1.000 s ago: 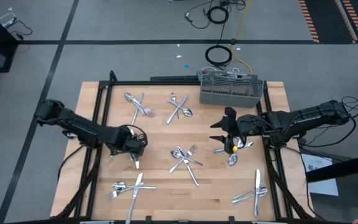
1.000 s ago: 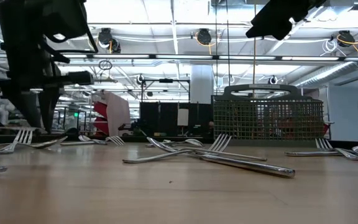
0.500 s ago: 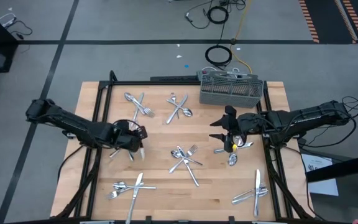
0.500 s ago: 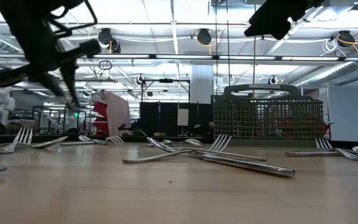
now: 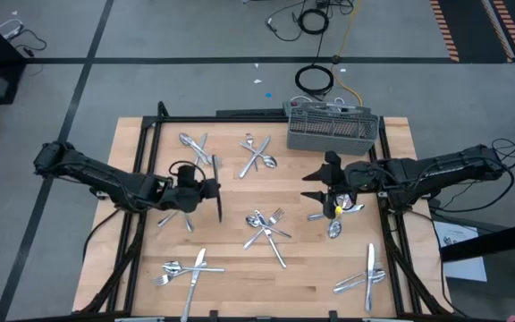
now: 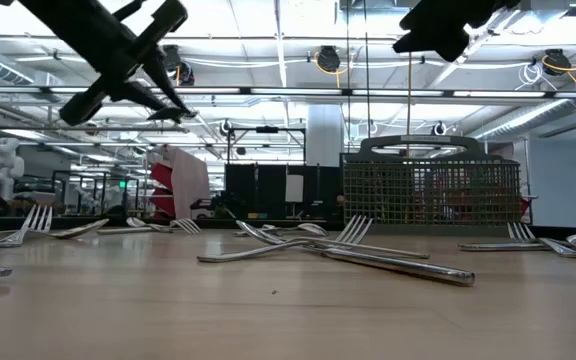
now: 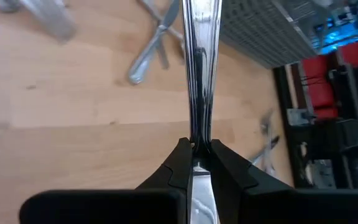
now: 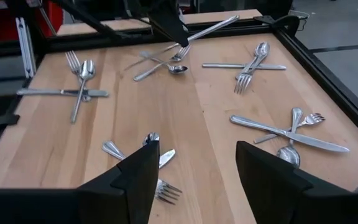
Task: Sort silverware
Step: Put the silver knife into the silverware basket
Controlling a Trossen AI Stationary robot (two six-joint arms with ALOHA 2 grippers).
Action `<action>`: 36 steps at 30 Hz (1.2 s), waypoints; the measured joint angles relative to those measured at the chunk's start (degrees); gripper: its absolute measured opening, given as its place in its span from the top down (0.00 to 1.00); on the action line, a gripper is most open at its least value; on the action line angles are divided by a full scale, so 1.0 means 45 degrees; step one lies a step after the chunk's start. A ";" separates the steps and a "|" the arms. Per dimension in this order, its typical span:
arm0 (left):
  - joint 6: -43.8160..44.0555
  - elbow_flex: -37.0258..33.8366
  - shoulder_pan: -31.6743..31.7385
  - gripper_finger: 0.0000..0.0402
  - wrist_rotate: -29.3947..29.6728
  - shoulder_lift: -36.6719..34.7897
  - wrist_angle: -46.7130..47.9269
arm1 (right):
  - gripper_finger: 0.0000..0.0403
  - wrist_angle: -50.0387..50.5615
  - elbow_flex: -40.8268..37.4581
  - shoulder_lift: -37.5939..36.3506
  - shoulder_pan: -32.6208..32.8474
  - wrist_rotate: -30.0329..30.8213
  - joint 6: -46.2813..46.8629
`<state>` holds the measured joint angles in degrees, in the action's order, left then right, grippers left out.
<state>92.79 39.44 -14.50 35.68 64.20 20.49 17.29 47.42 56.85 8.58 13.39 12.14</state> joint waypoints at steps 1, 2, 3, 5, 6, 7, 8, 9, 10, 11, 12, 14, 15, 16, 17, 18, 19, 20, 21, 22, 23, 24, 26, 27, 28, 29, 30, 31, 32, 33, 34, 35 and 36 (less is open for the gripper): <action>-0.0178 0.0000 0.0073 0.90 0.0007 0.0000 -0.0239 | 0.50 0.0017 0.0000 -0.0102 0.0000 0.0000 0.0130; -0.0392 0.0000 0.0130 0.90 0.0010 0.0000 -0.0519 | 0.50 0.0020 0.0000 -0.0219 0.0000 0.0000 0.0217; -0.0645 0.0000 0.0205 0.90 0.0018 0.0000 -0.0896 | 0.50 0.0012 0.0000 -0.0353 0.0000 0.0005 0.0351; -0.1279 0.0000 0.0392 0.90 0.0027 0.0032 -0.1921 | 0.50 0.0017 0.0000 -0.0683 0.0000 0.0035 0.0651; -0.1683 -0.0003 0.0505 0.90 0.0008 0.0054 -0.2573 | 0.50 0.0017 0.0000 -0.0859 0.0000 0.0074 0.0804; -0.2155 -0.0001 0.0639 0.90 -0.0040 0.0068 -0.3199 | 0.50 0.0016 0.0000 -0.1047 0.0000 0.0133 0.0968; -0.2620 0.0000 0.0807 0.90 -0.0126 0.0076 -0.3831 | 0.50 0.0009 0.0000 -0.1248 0.0002 0.0232 0.1179; -0.2976 0.0000 0.0987 0.90 -0.0253 0.0174 -0.4527 | 0.50 -0.0001 0.0000 -0.1432 0.0005 0.0395 0.1438; -0.3102 0.0014 0.1214 0.90 -0.0557 0.0299 -0.5168 | 0.50 -0.0002 0.0000 -0.1633 0.0005 0.0555 0.1707; -0.3122 0.0019 0.1485 0.90 -0.1045 0.0420 -0.5588 | 0.50 -0.0003 0.0000 -0.1814 0.0005 0.0697 0.1965; -0.3034 0.0012 0.1787 0.90 -0.1535 0.0587 -0.5944 | 0.50 -0.0055 0.0000 -0.1968 0.0002 0.0771 0.2191; -0.2718 0.0000 0.2461 0.90 -0.2758 0.1048 -0.7176 | 0.50 -0.0204 0.0000 -0.2294 0.0000 0.0878 0.2545; -0.2673 0.0000 0.2789 0.90 -0.3325 0.1331 -0.7888 | 0.50 -0.0259 0.0000 -0.2417 0.0002 0.0971 0.2705; -0.2627 0.0000 0.3085 0.90 -0.3853 0.1622 -0.8626 | 0.50 -0.0391 0.0000 -0.2541 0.0009 0.1006 0.2843; -0.2462 0.0000 0.3352 0.90 -0.4298 0.1952 -0.9444 | 0.50 -0.0500 0.0000 -0.2656 0.0005 0.1010 0.2959; -0.2141 0.0000 0.3604 0.90 -0.4674 0.2349 -1.0403 | 0.50 -0.0546 0.0000 -0.2751 0.0009 0.1010 0.3122; -0.1796 0.0002 0.3833 0.90 -0.5014 0.2747 -1.1384 | 0.50 -0.0582 0.0000 -0.2830 0.0008 0.1010 0.3308; -0.1468 0.0000 0.4032 0.90 -0.5302 0.3108 -1.2278 | 0.50 -0.0593 0.0000 -0.2893 0.0010 0.1010 0.3517; -0.1197 0.0000 0.4187 0.90 -0.5467 0.3523 -1.3268 | 0.50 -0.0571 0.0000 -0.2958 0.0013 0.1010 0.3706; -0.0954 0.0007 0.4318 0.90 -0.5548 0.3952 -1.4318 | 0.50 -0.0559 0.0000 -0.2991 0.0038 0.1010 0.3886; -0.0755 0.0015 0.4438 0.90 -0.5563 0.4347 -1.5240 | 0.50 -0.0566 0.0000 -0.2994 0.0081 0.1016 0.4051; -0.0717 0.0015 0.4558 0.90 -0.5583 0.4698 -1.6004 | 0.50 -0.0562 0.0000 -0.2994 0.0144 0.1020 0.4222; -0.0685 0.0144 0.4772 0.90 -0.5614 0.5491 -1.7062 | 0.50 -0.0556 0.0000 -0.2989 0.0250 0.1015 0.4500; -0.0587 0.0277 0.4857 0.90 -0.5820 0.5831 -1.7247 | 0.50 -0.0559 0.0000 -0.2962 0.0315 0.1018 0.4626; -0.0329 0.0444 0.4934 0.90 -0.6097 0.6180 -1.7324 | 0.50 -0.0561 0.0000 -0.2937 0.0364 0.1049 0.4763; -0.0067 0.0691 0.4972 0.90 -0.6384 0.6545 -1.7399 | 0.50 -0.0560 0.0000 -0.2923 0.0416 0.1107 0.4896; 0.0185 0.1005 0.4985 0.90 -0.6744 0.6884 -1.7434 | 0.50 -0.0556 0.0000 -0.2911 0.0464 0.1193 0.5001; 0.0316 0.1318 0.4980 0.90 -0.7092 0.7205 -1.7468 | 0.50 -0.0547 0.0000 -0.2902 0.0502 0.1357 0.5125; 0.0326 0.1687 0.4981 0.90 -0.7507 0.7508 -1.7471 | 0.50 -0.0551 0.0000 -0.2897 0.0544 0.1551 0.5232; 0.0354 0.2075 0.4978 0.90 -0.7999 0.7795 -1.7487 | 0.50 -0.0565 0.0000 -0.2901 0.0577 0.1715 0.5317; 0.0538 0.2473 0.4978 0.90 -0.8412 0.8085 -1.7493 | 0.50 -0.0574 0.0000 -0.2902 0.0595 0.1802 0.5383; 0.0759 0.2869 0.4978 0.90 -0.8762 0.8379 -1.7553 | 0.50 -0.0607 0.0000 -0.2898 0.0615 0.1895 0.5453; 0.0999 0.3187 0.4973 0.90 -0.8927 0.8632 -1.7521 | 0.50 -0.0628 0.0000 -0.2892 0.0635 0.2005 0.5548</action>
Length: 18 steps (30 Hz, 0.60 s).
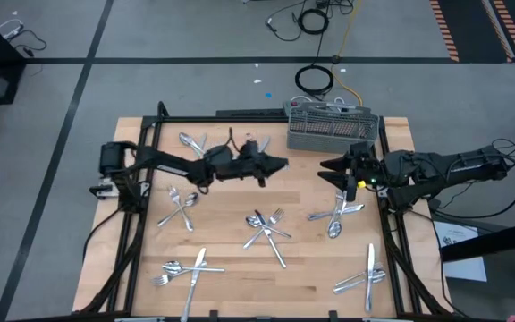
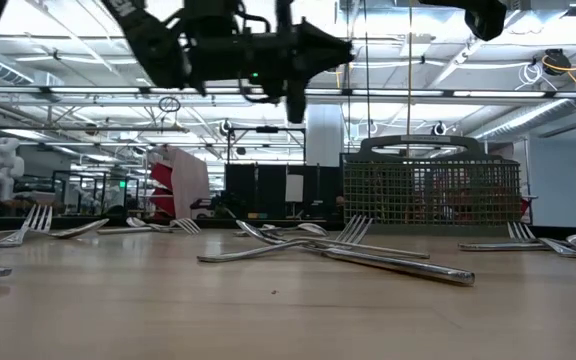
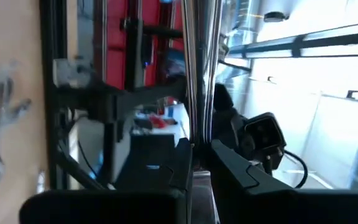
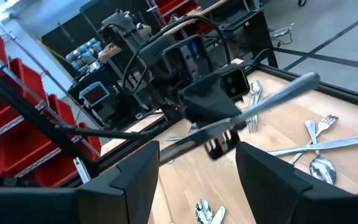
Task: Sort silverware
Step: Put the silver knife into the silverware basket
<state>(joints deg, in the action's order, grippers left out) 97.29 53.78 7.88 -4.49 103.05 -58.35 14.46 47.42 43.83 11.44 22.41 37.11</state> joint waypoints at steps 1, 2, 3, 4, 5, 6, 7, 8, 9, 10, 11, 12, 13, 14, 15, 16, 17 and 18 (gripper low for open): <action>0.0220 0.0363 -0.0005 0.90 -0.0058 0.0275 -0.0001 | 0.50 -0.0007 0.0000 0.0000 0.0020 0.0051 0.0106; 0.0392 0.0699 0.0001 0.90 -0.0110 0.0511 -0.0037 | 0.50 -0.0022 0.0000 0.0000 0.0052 0.0060 0.0204; 0.0610 0.0929 0.0040 0.90 -0.0140 0.0713 -0.0110 | 0.50 -0.0041 0.0000 0.0000 0.0074 0.0064 0.0271; 0.0729 0.1202 0.0092 0.90 -0.0232 0.0934 -0.0251 | 0.50 -0.0087 0.0000 0.0000 0.0079 0.0064 0.0280; 0.0943 0.1499 0.0164 0.90 -0.0342 0.1158 -0.0379 | 0.50 -0.0155 0.0000 0.0000 0.0079 0.0060 0.0280; 0.1138 0.1678 0.0241 0.90 -0.0427 0.1317 -0.0411 | 0.50 -0.0249 0.0000 0.0003 0.0079 0.0059 0.0285; 0.1366 0.1836 0.0315 0.90 -0.0558 0.1456 -0.0420 | 0.50 -0.0358 0.0000 0.0002 0.0083 0.0062 0.0282; 0.1642 0.2012 0.0381 0.90 -0.0652 0.1615 -0.0475 | 0.50 -0.0467 0.0000 0.0000 0.0079 0.0068 0.0270; 0.1906 0.2145 0.0432 0.90 -0.0656 0.1780 -0.0499 | 0.50 -0.0595 0.0000 0.0000 0.0079 0.0078 0.0168; 0.2162 0.2229 0.0471 0.90 -0.0661 0.1865 -0.0516 | 0.50 -0.0705 0.0000 0.0000 0.0078 0.0083 0.0017; 0.2380 0.2283 0.0525 0.90 -0.0698 0.1899 -0.0525 | 0.50 -0.0776 0.0000 0.0000 0.0065 0.0088 -0.0076; 0.2594 0.2322 0.0570 0.90 -0.0749 0.1895 -0.0418 | 0.50 -0.0793 0.0000 0.0000 0.0069 0.0102 -0.0140; 0.2632 0.2347 0.0632 0.90 -0.0785 0.1883 -0.0307 | 0.50 -0.0779 0.0000 0.0000 0.0069 0.0118 -0.0179; 0.2638 0.2351 0.0719 0.90 -0.0820 0.1867 -0.0149 | 0.50 -0.0767 0.0000 0.0000 0.0069 0.0127 -0.0255; 0.2648 0.2351 0.0831 0.90 -0.0855 0.1860 0.0009 | 0.50 -0.0746 0.0000 0.0000 0.0069 0.0127 -0.0336; 0.2680 0.2351 0.0953 0.90 -0.0912 0.1873 0.0117 | 0.50 -0.0725 0.0000 0.0002 0.0069 0.0127 -0.0407; 0.2824 0.2351 0.1077 0.90 -0.0914 0.1890 0.0192 | 0.50 -0.0713 0.0000 0.0005 0.0069 0.0129 -0.0471; 0.3025 0.2346 0.1167 0.90 -0.0913 0.1894 0.0233 | 0.50 -0.0710 0.0000 0.0000 0.0069 0.0132 -0.0542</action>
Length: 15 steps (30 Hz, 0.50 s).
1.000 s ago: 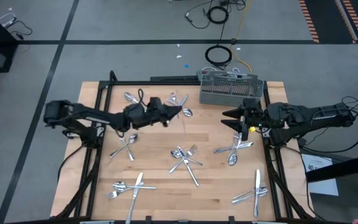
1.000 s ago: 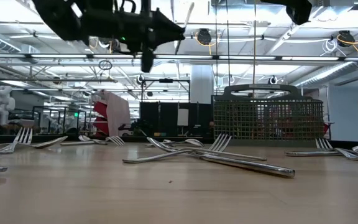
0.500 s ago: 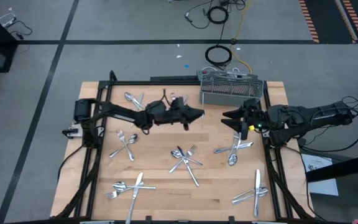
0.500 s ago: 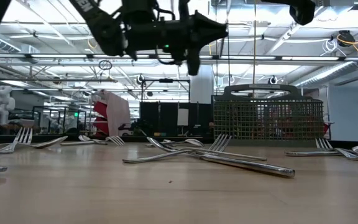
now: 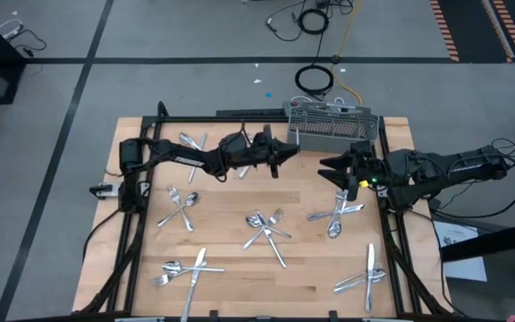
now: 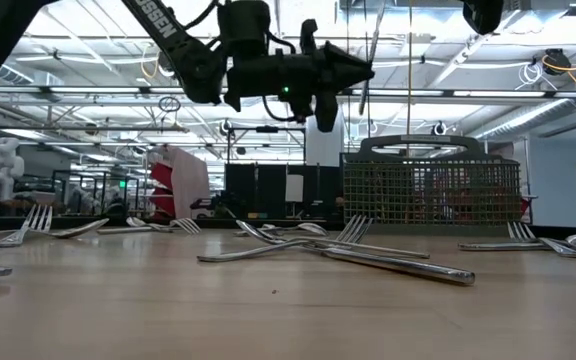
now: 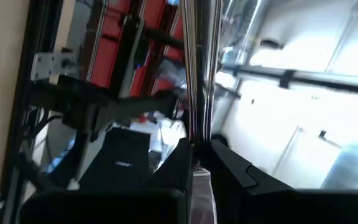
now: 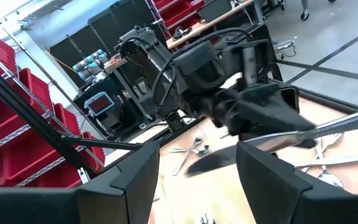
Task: Sort silverware
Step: Put the silver knife into the silverware basket
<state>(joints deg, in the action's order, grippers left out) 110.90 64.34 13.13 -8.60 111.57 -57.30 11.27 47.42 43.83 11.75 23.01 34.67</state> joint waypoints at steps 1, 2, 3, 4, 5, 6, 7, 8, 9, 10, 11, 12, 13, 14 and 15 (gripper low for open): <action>0.0209 0.0000 0.0099 0.90 0.0000 -0.0005 0.0077 | 0.50 0.0001 0.0000 0.0000 0.0000 0.0005 -0.0108; 0.0259 0.0004 0.0178 0.90 -0.0009 -0.0023 0.0196 | 0.50 0.0001 0.0000 0.0000 0.0000 0.0025 -0.0230; 0.0279 0.0005 0.0259 0.90 -0.0129 -0.0024 0.0339 | 0.50 0.0009 0.0000 0.0005 0.0000 0.0154 -0.0317; 0.0371 0.0005 0.0351 0.90 -0.0336 -0.0024 0.0597 | 0.50 0.0019 0.0000 0.0003 0.0000 0.0293 -0.0433; 0.0644 0.0005 0.0453 0.90 -0.0602 -0.0024 0.0924 | 0.50 0.0016 0.0000 0.0003 0.0000 0.0471 -0.0566; 0.0961 0.0005 0.0539 0.90 -0.0833 -0.0024 0.1237 | 0.50 0.0018 0.0000 0.0000 -0.0003 0.0608 -0.0677; 0.1259 0.0003 0.0641 0.90 -0.1003 -0.0024 0.1496 | 0.50 0.0018 0.0000 0.0000 -0.0005 0.0718 -0.0825; 0.1591 0.0000 0.0740 0.90 -0.1221 -0.0024 0.1736 | 0.50 0.0016 0.0000 0.0000 -0.0005 0.0843 -0.0945; 0.1930 0.0000 0.0848 0.90 -0.1460 -0.0024 0.1869 | 0.50 0.0025 0.0000 0.0004 -0.0005 0.0939 -0.1059; 0.2224 0.0000 0.0952 0.90 -0.1679 -0.0024 0.1967 | 0.50 0.0024 0.0000 0.0000 -0.0010 0.0971 -0.1204; 0.2475 0.0000 0.1076 0.90 -0.1835 -0.0024 0.2003 | 0.50 0.0024 0.0000 0.0000 -0.0010 0.0966 -0.1319; 0.2674 0.0000 0.1181 0.90 -0.1867 -0.0024 0.2012 | 0.50 0.0029 0.0000 0.0000 -0.0010 0.0966 -0.1461; 0.2880 0.0000 0.1299 0.90 -0.1885 -0.0024 0.2007 | 0.50 0.0037 0.0000 0.0000 -0.0009 0.0961 -0.1595; 0.2959 0.0000 0.1427 0.90 -0.1885 -0.0024 0.2002 | 0.50 0.0050 0.0000 0.0000 -0.0005 0.0961 -0.1732; 0.2965 0.0000 0.1559 0.90 -0.1885 -0.0024 0.2009 | 0.50 0.0053 0.0000 0.0000 -0.0005 0.0956 -0.1873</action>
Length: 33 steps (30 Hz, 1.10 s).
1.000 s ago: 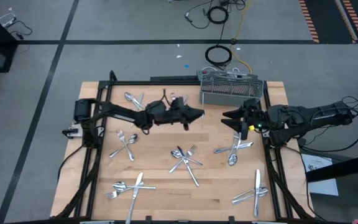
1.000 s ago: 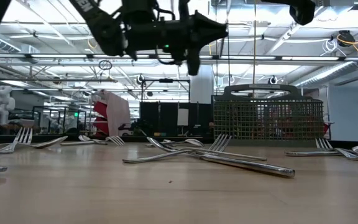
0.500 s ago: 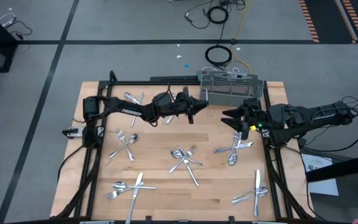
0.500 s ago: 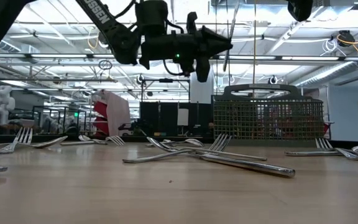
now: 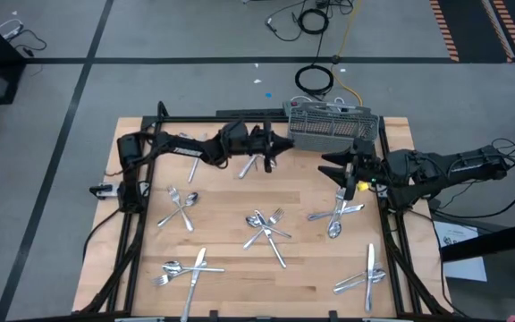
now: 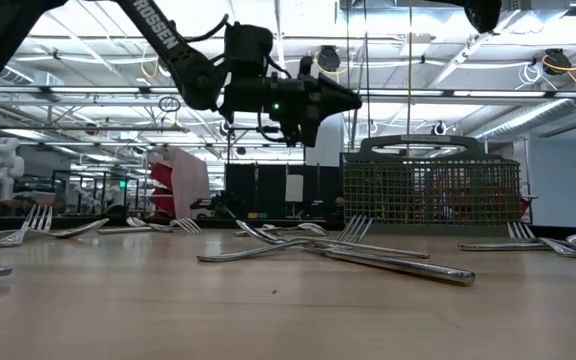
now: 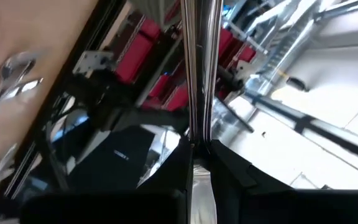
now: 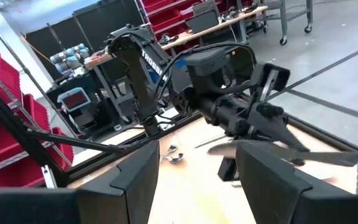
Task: Sort silverware
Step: Put the silver knife into the silverware basket
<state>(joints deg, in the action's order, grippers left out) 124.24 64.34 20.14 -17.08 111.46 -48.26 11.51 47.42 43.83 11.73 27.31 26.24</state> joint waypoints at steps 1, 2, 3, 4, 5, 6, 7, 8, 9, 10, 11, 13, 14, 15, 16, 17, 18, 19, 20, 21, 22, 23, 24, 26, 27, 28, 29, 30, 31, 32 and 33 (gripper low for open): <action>0.0001 0.0000 0.0124 0.90 -0.0034 0.0000 0.0113 | 0.50 0.0001 0.0000 0.0000 0.0000 0.0000 -0.0151; -0.0001 0.0016 0.0230 0.90 -0.0090 0.0000 0.0349 | 0.50 0.0024 0.0000 0.0000 0.0000 0.0000 -0.0302; 0.0001 0.0057 0.0320 0.90 -0.0149 0.0000 0.0617 | 0.50 0.0043 0.0000 0.0000 0.0000 0.0000 -0.0431; 0.0004 0.0127 0.0385 0.90 -0.0218 0.0003 0.0843 | 0.50 0.0052 0.0000 0.0000 0.0000 0.0000 -0.0545; 0.0007 0.0217 0.0418 0.90 -0.0333 0.0005 0.1096 | 0.50 0.0070 0.0000 0.0005 0.0000 0.0000 -0.0653; 0.0006 0.0368 0.0461 0.90 -0.0475 0.0005 0.1322 | 0.50 0.0092 0.0000 0.0004 0.0000 0.0000 -0.0745; 0.0001 0.0547 0.0492 0.90 -0.0628 0.0005 0.1502 | 0.50 0.0112 0.0000 0.0000 0.0000 0.0000 -0.0835; -0.0008 0.0710 0.0533 0.90 -0.0769 0.0005 0.1665 | 0.50 0.0134 0.0000 0.0000 0.0000 0.0000 -0.0961; -0.0004 0.0865 0.0591 0.90 -0.0852 0.0005 0.1752 | 0.50 0.0141 0.0000 0.0000 0.0000 0.0000 -0.1073; -0.0004 0.1029 0.0647 0.90 -0.0865 0.0008 0.1822 | 0.50 0.0141 0.0000 0.0002 0.0000 0.0006 -0.1176; -0.0014 0.1225 0.0688 0.90 -0.0868 0.0098 0.1818 | 0.50 0.0141 0.0000 0.0000 0.0000 0.0021 -0.1289; -0.0052 0.1662 0.0814 0.90 -0.1087 0.0212 0.1807 | 0.50 0.0138 0.0000 0.0002 0.0000 0.0195 -0.1413; -0.0052 0.1885 0.0851 0.90 -0.1268 0.0290 0.1997 | 0.50 0.0144 0.0000 0.0005 0.0000 0.0336 -0.1432; -0.0056 0.2143 0.0869 0.90 -0.1310 0.0476 0.1896 | 0.50 0.0147 0.0000 0.0001 0.0000 0.0462 -0.1456; -0.0047 0.2357 0.0882 0.90 -0.1413 0.0641 0.1779 | 0.50 0.0149 0.0000 -0.0001 -0.0002 0.0582 -0.1474; -0.0019 0.2527 0.0922 0.90 -0.1613 0.0850 0.1865 | 0.50 0.0150 0.0000 -0.0005 -0.0005 0.0647 -0.1519; 0.0020 0.2772 0.0937 0.90 -0.1779 0.1111 0.1916 | 0.50 0.0141 0.0000 -0.0010 -0.0006 0.0644 -0.1561; 0.0173 0.2994 0.0937 0.90 -0.1893 0.1366 0.1948 | 0.50 0.0146 0.0000 -0.0010 -0.0010 0.0660 -0.1565; 0.0300 0.3160 0.0942 0.90 -0.1997 0.1591 0.2007 | 0.50 0.0155 0.0000 -0.0010 -0.0005 0.0646 -0.1565; 0.0336 0.3363 0.0942 0.90 -0.2022 0.1781 0.2020 | 0.50 0.0155 0.0000 -0.0010 -0.0004 0.0632 -0.1560; 0.0338 0.3555 0.0942 0.90 -0.2024 0.1942 0.2012 | 0.50 0.0163 0.0000 -0.0010 -0.0005 0.0624 -0.1557; 0.0347 0.3724 0.0942 0.90 -0.2023 0.2077 0.1939 | 0.50 0.0165 0.0000 -0.0010 -0.0003 0.0618 -0.1545; 0.0438 0.3832 0.0942 0.90 -0.2023 0.2147 0.1859 | 0.50 0.0166 0.0000 -0.0010 -0.0005 0.0614 -0.1537; 0.0657 0.3923 0.0942 0.90 -0.1968 0.2259 0.1842 | 0.50 0.0175 0.0000 -0.0010 -0.0005 0.0612 -0.1445; 0.0659 0.3928 0.0955 0.90 -0.1860 0.2283 0.1864 | 0.50 0.0179 0.0000 -0.0010 -0.0005 0.0609 -0.1380; 0.0667 0.3929 0.0972 0.90 -0.1830 0.2299 0.1947 | 0.50 0.0192 0.0000 -0.0010 -0.0001 0.0592 -0.1340; 0.0667 0.3920 0.0986 0.90 -0.1816 0.2312 0.1951 | 0.50 0.0195 0.0000 -0.0010 0.0004 0.0584 -0.1329; 0.0667 0.3920 0.0999 0.90 -0.1807 0.2312 0.1955 | 0.50 0.0205 0.0000 -0.0010 0.0002 0.0583 -0.1327; 0.0692 0.3920 0.1004 0.90 -0.1807 0.2307 0.1938 | 0.50 0.0238 0.0000 -0.0010 0.0003 0.0583 -0.1327; 0.0746 0.3920 0.1035 0.90 -0.1815 0.2299 0.1914 | 0.50 0.0257 0.0000 -0.0010 0.0002 0.0583 -0.1333; 0.0761 0.3920 0.1046 0.90 -0.1815 0.2297 0.1912 | 0.50 0.0258 0.0000 -0.0010 0.0000 0.0583 -0.1358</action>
<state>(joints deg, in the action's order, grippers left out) 127.67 81.97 24.85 -25.25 121.80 -39.66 12.67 47.42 43.79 11.73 29.93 20.13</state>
